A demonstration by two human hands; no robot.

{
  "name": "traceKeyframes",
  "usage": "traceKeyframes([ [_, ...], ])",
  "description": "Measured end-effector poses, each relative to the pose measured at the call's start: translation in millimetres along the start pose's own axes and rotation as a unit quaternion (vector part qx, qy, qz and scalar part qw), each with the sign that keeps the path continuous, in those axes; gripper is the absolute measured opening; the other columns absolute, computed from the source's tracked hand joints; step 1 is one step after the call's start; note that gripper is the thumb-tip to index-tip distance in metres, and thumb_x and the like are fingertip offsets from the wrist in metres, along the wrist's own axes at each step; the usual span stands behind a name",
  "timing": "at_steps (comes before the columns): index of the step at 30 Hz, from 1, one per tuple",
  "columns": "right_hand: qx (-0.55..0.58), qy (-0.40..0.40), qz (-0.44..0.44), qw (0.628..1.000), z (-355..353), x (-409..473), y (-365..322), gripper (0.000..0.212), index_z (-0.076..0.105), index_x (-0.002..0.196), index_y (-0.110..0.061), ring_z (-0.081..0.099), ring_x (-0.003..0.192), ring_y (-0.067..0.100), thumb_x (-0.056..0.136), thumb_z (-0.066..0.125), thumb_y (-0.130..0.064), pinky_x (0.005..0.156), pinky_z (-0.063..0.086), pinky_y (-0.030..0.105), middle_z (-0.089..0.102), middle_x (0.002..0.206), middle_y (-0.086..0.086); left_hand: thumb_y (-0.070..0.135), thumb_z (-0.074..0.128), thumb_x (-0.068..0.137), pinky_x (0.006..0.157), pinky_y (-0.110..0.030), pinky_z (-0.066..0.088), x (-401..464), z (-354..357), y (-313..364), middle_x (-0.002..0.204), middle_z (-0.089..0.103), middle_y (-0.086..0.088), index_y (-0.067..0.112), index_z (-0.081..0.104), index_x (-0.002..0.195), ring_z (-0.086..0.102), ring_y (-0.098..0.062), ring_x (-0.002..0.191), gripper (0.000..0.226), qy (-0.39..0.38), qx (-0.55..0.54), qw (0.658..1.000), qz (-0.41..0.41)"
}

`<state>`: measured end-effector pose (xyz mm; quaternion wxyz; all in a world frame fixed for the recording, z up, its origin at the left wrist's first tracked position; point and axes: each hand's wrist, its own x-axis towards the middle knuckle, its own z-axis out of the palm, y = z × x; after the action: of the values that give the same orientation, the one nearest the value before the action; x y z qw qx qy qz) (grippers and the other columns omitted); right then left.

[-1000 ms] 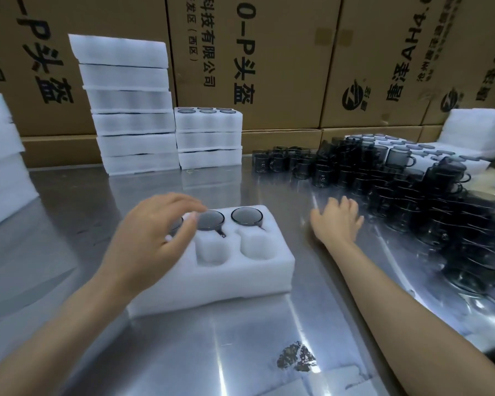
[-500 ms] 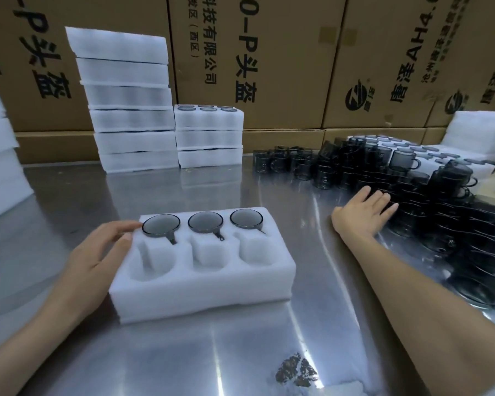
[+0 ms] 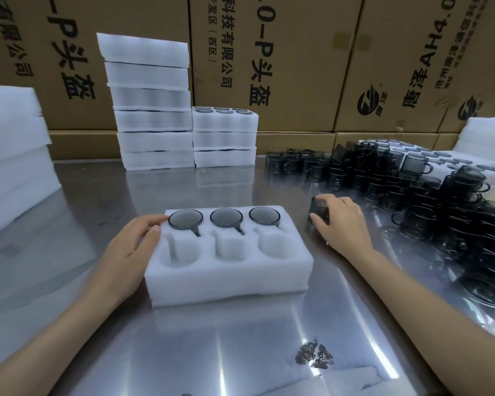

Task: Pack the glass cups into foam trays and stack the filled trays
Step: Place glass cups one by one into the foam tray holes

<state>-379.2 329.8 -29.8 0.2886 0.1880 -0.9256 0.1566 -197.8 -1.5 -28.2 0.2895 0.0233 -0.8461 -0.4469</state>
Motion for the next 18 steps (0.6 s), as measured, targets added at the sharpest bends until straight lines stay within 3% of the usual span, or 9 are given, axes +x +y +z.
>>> traceKeyframes([
  [4, 0.035, 0.041, -0.029, 0.998, 0, -7, -14, 0.028, 0.059, 0.116, -0.016, 0.047, 0.107, 0.025, 0.09, 0.059, -0.027, 0.084, 0.039, 0.035, 0.062, 0.101, 0.0, 0.039, 0.038, 0.086, 0.091, -0.03, 0.04, -3, 1, 6, 0.115, 0.061, 0.006, 0.026, 0.062, 0.112, 0.055, -0.009, 0.108, 0.038, 0.003, -0.006, 1.0, -0.003],
  [6, 0.024, 0.043, -0.001, 0.999, 1, -10, -18, 0.042, 0.052, 0.125, -0.016, 0.039, 0.112, 0.025, 0.088, 0.06, -0.037, 0.085, 0.042, 0.037, 0.054, 0.108, 0.004, 0.033, 0.043, 0.093, 0.094, -0.032, 0.04, -4, 1, 7, 0.116, 0.061, 0.005, 0.023, 0.062, 0.114, 0.054, -0.012, 0.11, 0.03, 0.003, 0.0, 1.0, -0.003],
  [9, 0.034, -0.047, 0.093, 0.994, 4, -10, -17, 0.074, 0.033, 0.143, -0.018, 0.031, 0.127, 0.027, 0.084, 0.058, -0.056, 0.095, 0.039, 0.041, 0.041, 0.133, 0.007, 0.023, 0.044, 0.099, 0.096, -0.034, 0.04, -4, 1, 6, 0.117, 0.061, 0.003, 0.02, 0.061, 0.117, 0.053, -0.014, 0.112, 0.025, 0.005, 0.009, 1.0, -0.008],
  [11, 0.082, -0.075, 0.126, 0.986, 5, -9, -16, 0.07, 0.036, 0.139, -0.022, 0.045, 0.121, 0.026, 0.082, 0.06, -0.056, 0.082, 0.041, 0.037, 0.05, 0.133, 0.003, 0.022, 0.044, 0.1, 0.093, -0.031, 0.039, -4, 1, 6, 0.118, 0.061, 0.003, 0.019, 0.061, 0.118, 0.053, -0.013, 0.111, 0.025, 0.008, 0.013, 1.0, -0.01],
  [13, 0.144, -0.038, 0.13, 0.98, 1, -9, -17, 0.058, 0.046, 0.129, -0.026, 0.056, 0.108, 0.022, 0.079, 0.068, -0.046, 0.073, 0.038, 0.03, 0.061, 0.118, -0.003, 0.018, 0.042, 0.1, 0.089, -0.027, 0.037, -4, 1, 6, 0.118, 0.061, 0.004, 0.019, 0.061, 0.118, 0.053, -0.012, 0.11, 0.027, 0.01, 0.014, 1.0, -0.012],
  [18, 0.36, 0.1, 0.114, 0.921, -35, -8, -45, 0.055, 0.048, 0.125, -0.028, 0.057, 0.096, -0.002, 0.077, 0.072, -0.022, 0.087, 0.046, 0.027, 0.059, 0.102, -0.022, 0.018, 0.041, 0.099, 0.088, -0.025, 0.036, -3, 2, 6, 0.117, 0.06, 0.006, 0.024, 0.061, 0.115, 0.052, -0.009, 0.108, 0.026, 0.01, 0.015, 1.0, -0.014],
])
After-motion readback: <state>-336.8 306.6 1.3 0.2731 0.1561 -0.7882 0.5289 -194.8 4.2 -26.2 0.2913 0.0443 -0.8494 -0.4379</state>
